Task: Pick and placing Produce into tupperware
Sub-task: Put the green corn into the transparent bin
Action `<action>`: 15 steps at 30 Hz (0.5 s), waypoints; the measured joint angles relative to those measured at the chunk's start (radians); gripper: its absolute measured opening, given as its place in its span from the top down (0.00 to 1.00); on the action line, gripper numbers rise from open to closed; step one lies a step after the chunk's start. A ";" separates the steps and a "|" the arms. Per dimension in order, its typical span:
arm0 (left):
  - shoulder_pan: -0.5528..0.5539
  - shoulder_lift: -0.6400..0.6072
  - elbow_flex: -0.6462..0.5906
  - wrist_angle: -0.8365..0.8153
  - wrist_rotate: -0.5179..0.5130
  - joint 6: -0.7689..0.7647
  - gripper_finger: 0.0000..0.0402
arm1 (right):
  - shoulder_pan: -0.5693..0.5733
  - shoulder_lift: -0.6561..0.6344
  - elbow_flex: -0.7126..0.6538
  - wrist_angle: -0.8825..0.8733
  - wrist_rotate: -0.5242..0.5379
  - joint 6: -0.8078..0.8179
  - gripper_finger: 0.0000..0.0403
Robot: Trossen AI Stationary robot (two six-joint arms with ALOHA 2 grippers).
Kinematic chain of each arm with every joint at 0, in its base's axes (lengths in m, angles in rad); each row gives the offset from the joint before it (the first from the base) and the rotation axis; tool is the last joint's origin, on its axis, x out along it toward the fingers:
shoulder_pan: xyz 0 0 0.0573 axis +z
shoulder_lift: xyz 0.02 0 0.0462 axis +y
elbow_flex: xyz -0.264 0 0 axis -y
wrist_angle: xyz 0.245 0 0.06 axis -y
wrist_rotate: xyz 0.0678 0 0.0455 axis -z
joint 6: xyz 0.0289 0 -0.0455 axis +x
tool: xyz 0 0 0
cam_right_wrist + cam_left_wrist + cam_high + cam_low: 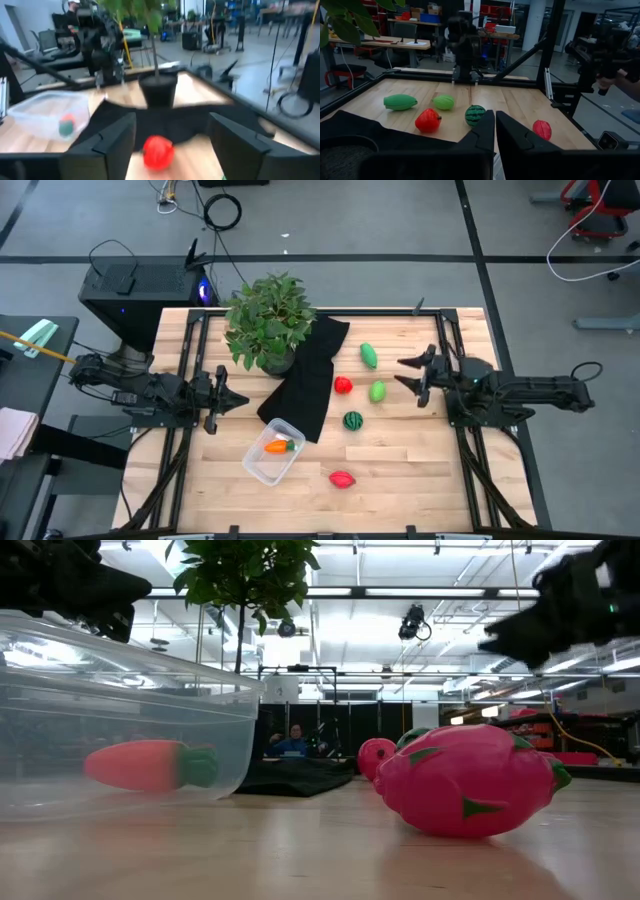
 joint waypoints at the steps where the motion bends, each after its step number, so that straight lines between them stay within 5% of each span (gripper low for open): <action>1: 0.000 0.000 0.000 0.000 0.000 0.000 0.93 | 0.001 0.020 0.035 -0.001 0.000 -0.016 0.36; 5: 0.000 0.000 0.000 0.000 0.000 0.000 0.91 | 0.001 0.151 0.214 -0.067 0.036 -0.103 0.33; 9: 0.000 0.000 0.000 0.000 0.000 0.001 0.92 | 0.000 0.380 0.401 -0.327 0.176 -0.147 0.34; 15: 0.000 0.000 0.000 -0.001 0.000 0.001 0.95 | -0.004 0.729 0.656 -0.450 0.272 -0.006 0.34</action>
